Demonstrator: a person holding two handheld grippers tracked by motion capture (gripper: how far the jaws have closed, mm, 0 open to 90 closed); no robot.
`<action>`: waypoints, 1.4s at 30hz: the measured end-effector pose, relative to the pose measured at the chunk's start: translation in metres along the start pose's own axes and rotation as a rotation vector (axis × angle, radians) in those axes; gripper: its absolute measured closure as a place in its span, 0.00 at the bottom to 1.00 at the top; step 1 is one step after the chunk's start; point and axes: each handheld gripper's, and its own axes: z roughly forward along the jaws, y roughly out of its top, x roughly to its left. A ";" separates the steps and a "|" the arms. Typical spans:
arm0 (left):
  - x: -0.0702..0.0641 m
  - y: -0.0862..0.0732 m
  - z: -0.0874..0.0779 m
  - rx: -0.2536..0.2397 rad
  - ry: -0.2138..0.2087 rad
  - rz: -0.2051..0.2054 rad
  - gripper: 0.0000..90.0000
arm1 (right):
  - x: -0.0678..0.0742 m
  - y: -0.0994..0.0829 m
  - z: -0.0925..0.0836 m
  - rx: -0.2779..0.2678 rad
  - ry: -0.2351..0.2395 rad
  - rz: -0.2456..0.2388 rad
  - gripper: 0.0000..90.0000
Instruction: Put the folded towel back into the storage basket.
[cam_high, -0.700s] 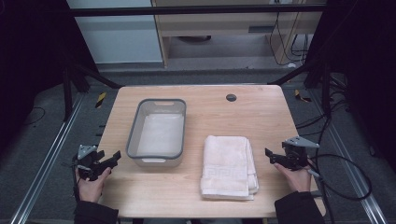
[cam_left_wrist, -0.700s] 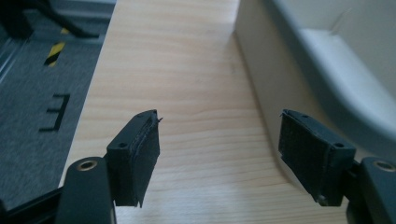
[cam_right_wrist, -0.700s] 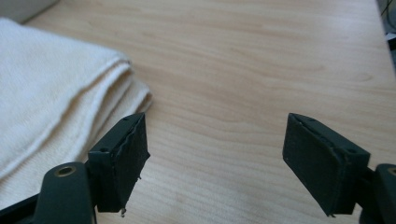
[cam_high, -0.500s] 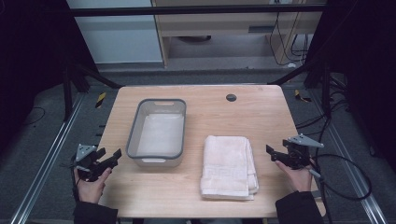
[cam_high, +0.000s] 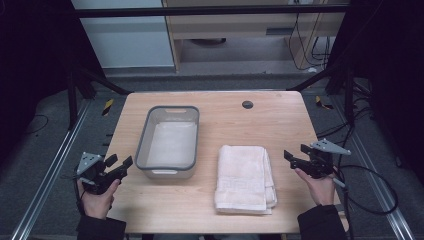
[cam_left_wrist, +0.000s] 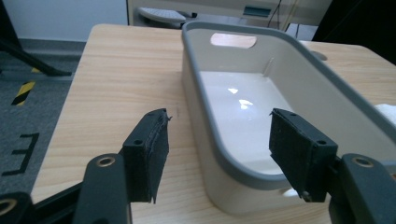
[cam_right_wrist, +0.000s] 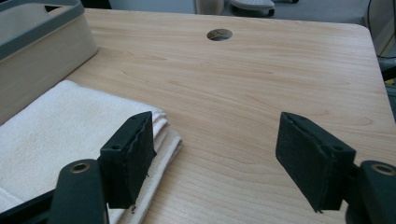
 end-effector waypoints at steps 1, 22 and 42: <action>-0.002 0.001 0.001 -0.001 -0.007 0.002 0.41 | 0.000 0.001 0.000 0.001 0.002 -0.002 0.30; -0.063 0.025 0.021 0.000 -0.110 0.101 0.38 | 0.011 0.044 -0.001 -0.046 0.045 -0.055 0.28; -0.130 0.029 0.042 0.012 -0.216 0.195 0.38 | 0.029 0.061 0.012 -0.048 0.106 -0.064 0.23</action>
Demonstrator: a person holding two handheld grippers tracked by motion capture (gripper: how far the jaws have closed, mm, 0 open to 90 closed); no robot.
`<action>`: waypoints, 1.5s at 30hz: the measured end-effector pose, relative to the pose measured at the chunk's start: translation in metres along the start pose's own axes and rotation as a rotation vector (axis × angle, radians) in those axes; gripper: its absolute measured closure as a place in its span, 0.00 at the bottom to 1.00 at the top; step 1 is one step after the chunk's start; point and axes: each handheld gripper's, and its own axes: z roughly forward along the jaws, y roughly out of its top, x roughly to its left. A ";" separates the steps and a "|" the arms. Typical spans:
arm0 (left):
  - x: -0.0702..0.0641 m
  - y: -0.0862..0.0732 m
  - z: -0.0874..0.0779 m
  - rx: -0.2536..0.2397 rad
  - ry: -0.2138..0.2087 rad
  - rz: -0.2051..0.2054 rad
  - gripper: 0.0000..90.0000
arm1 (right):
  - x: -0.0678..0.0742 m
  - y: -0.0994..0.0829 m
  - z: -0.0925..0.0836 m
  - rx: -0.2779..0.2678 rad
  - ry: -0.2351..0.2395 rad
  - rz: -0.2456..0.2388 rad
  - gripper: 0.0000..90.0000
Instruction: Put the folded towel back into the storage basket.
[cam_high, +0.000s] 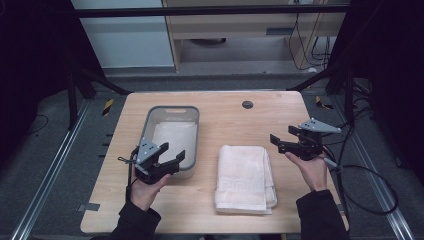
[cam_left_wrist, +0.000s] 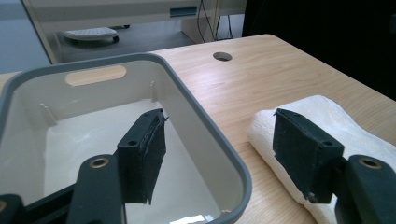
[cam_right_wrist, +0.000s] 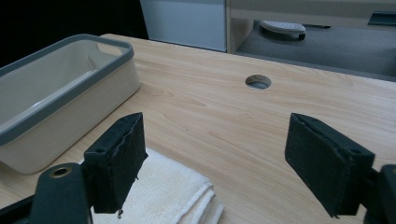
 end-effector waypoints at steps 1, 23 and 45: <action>-0.002 0.000 0.002 0.003 -0.003 0.004 0.38 | 0.001 0.000 0.001 0.000 0.003 0.001 0.22; -0.057 -0.012 0.031 0.086 -0.105 0.087 0.41 | 0.010 -0.017 0.021 0.096 0.026 -0.027 0.24; -0.085 -0.044 0.055 0.199 -0.153 0.144 0.42 | 0.003 -0.037 0.028 0.144 0.027 -0.001 0.26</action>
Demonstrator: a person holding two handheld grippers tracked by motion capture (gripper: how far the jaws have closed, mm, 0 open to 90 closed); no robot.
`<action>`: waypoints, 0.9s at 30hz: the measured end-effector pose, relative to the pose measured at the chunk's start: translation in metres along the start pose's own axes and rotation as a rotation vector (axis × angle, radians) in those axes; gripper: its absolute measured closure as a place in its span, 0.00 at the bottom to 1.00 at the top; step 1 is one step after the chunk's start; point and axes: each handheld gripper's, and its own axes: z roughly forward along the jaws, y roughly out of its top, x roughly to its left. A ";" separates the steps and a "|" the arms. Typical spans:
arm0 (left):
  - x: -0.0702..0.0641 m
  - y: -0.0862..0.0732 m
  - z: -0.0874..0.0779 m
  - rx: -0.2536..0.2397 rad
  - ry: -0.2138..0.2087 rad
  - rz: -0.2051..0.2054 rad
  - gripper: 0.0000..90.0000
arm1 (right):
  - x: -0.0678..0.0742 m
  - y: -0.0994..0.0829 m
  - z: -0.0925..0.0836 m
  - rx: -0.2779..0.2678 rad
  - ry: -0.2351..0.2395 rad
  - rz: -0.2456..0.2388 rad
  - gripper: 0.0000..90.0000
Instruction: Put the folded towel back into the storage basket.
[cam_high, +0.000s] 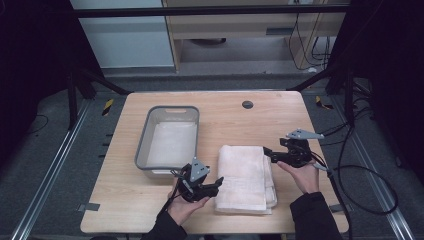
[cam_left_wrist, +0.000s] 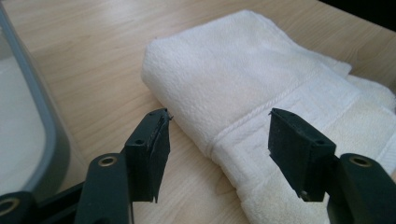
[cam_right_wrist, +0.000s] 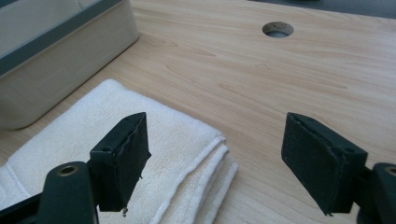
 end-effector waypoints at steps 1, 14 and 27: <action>-0.001 -0.002 0.002 0.010 0.000 0.004 0.42 | 0.000 0.000 0.000 0.000 0.000 0.000 0.26; -0.009 -0.018 0.021 0.077 -0.016 0.007 0.40 | -0.002 -0.016 0.024 0.074 0.001 0.014 0.26; -0.011 -0.029 0.035 0.109 -0.027 -0.010 0.35 | 0.001 -0.031 0.047 0.154 0.031 0.018 0.26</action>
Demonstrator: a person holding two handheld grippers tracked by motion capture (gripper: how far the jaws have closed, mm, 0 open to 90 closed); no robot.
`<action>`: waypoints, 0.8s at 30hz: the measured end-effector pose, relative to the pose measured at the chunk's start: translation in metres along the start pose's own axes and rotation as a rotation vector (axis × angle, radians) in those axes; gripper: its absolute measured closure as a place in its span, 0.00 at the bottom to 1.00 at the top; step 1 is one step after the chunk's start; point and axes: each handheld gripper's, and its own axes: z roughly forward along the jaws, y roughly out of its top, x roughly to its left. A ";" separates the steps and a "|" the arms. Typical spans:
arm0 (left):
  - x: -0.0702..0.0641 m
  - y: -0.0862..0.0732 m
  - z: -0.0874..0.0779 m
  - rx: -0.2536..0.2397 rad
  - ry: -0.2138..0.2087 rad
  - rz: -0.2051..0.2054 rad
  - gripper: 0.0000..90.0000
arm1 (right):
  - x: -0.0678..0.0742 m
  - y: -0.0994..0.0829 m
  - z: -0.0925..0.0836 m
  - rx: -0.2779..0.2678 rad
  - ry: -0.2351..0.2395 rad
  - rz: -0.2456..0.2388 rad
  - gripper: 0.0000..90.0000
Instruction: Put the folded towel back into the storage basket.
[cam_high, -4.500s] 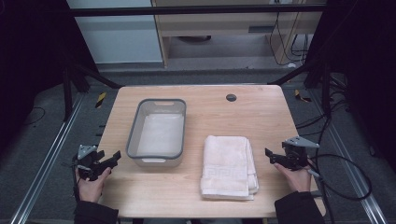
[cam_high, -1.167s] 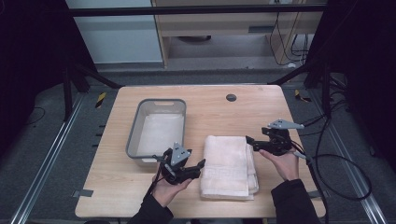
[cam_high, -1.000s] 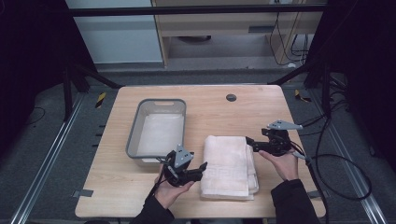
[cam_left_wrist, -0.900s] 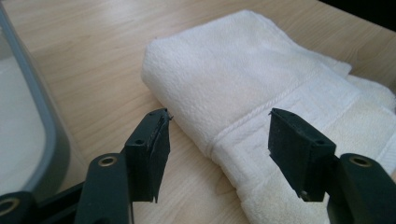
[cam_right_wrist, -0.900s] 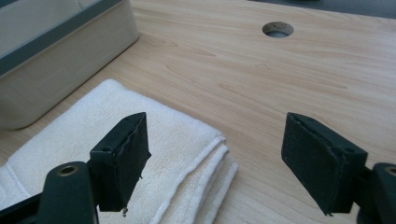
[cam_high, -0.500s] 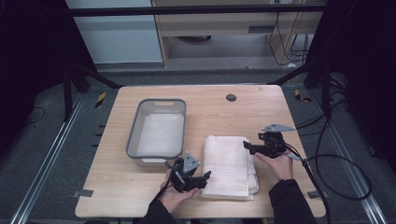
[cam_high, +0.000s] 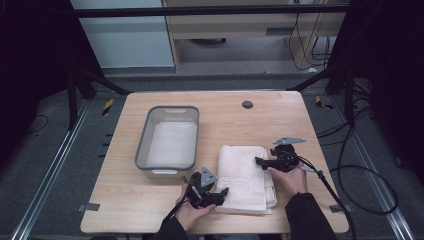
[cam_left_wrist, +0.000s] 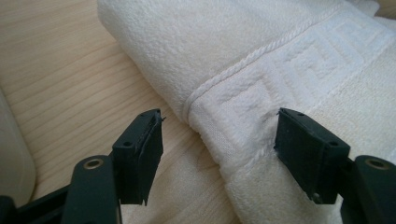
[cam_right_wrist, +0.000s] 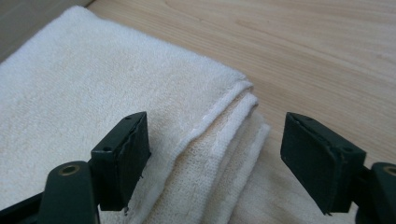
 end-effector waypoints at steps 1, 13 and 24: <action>0.000 -0.001 0.001 0.001 -0.002 -0.004 0.35 | 0.000 -0.001 0.002 0.007 0.006 0.012 0.27; 0.003 -0.002 0.009 0.045 -0.020 -0.042 0.35 | 0.003 -0.007 0.011 0.050 0.001 0.045 0.29; 0.003 -0.001 0.012 0.059 -0.064 -0.061 0.45 | 0.001 -0.008 0.013 0.076 0.040 0.096 0.36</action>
